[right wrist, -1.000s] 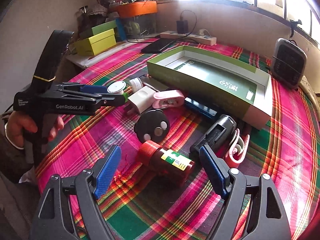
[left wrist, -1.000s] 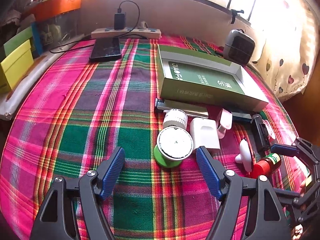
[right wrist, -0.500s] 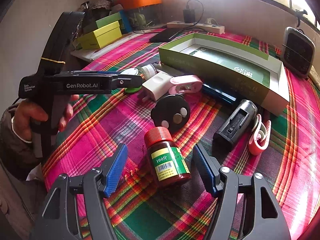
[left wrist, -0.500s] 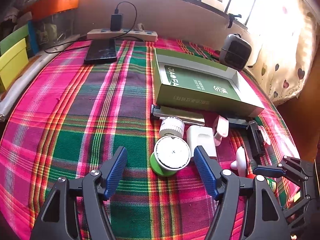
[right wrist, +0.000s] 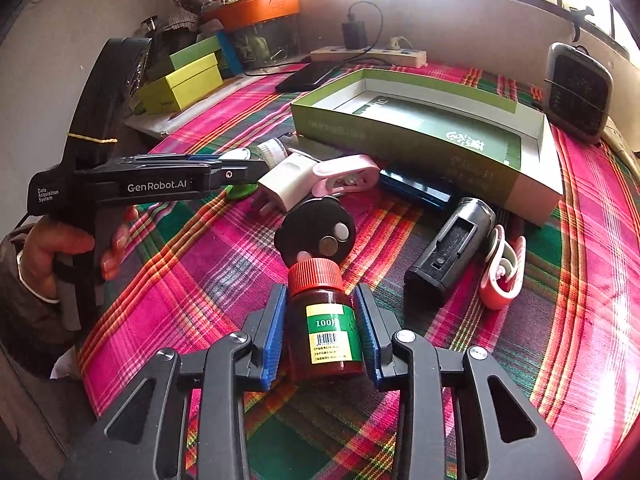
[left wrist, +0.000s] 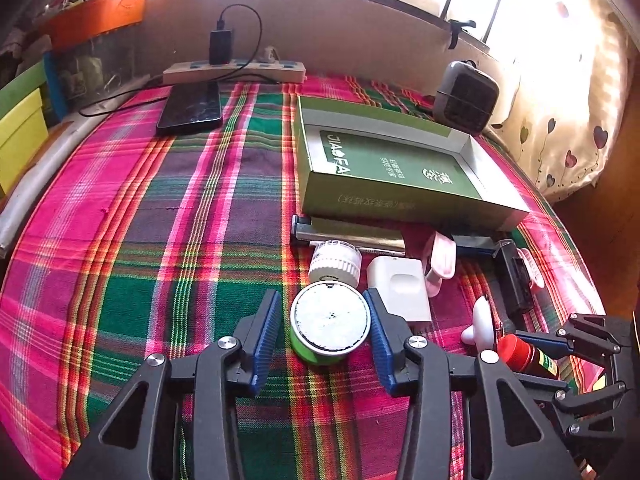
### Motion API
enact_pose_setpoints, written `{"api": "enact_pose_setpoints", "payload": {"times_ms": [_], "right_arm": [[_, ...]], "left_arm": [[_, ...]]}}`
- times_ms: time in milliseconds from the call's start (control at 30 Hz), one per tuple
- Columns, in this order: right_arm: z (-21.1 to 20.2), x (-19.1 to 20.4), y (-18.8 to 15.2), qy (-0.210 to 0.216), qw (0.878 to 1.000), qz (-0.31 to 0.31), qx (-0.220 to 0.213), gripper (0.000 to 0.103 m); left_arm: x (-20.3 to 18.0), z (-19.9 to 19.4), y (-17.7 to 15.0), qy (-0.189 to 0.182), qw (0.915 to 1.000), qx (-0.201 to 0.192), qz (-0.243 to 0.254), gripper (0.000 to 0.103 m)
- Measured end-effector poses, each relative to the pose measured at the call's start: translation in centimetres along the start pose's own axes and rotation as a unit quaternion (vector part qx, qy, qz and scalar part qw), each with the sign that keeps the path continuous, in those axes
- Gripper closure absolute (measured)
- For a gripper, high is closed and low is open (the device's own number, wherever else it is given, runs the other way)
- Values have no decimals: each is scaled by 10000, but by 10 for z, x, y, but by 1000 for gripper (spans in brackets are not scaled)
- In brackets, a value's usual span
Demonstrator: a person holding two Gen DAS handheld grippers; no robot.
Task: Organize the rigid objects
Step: 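Carry the bottle with the right gripper into the green tray while the left carries the holder there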
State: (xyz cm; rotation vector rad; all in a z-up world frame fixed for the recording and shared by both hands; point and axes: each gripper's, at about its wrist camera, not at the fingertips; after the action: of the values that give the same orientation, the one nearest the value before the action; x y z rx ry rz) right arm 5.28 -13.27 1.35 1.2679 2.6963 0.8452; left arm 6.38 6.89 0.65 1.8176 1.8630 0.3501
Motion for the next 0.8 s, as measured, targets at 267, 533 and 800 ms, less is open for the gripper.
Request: {"api": "enact_pose_setpoints", "payload": {"times_ms": [267, 533, 800], "right_arm": [[-1, -3, -1, -37, 9999, 127, -21, 70], [-13, -11, 0, 1, 9990, 393, -200, 70], [-35, -26, 15, -185, 9966, 650, -475, 70]], "left_arm": [[0, 0, 0, 51, 10000, 38, 10, 70], [0, -15, 5, 111, 9999, -29, 81, 70], [-6, -27, 24, -32, 9998, -159, 137, 70]]}}
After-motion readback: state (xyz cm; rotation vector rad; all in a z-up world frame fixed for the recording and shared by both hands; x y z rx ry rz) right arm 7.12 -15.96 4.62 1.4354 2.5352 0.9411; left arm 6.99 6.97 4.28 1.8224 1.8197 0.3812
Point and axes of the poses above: each gripper's, at about its wrist camera, not at the fingertips, and z roughly the way its jaws point, x to its left, y to its top, and after that the axes turned 8 degrees about x, right-handed
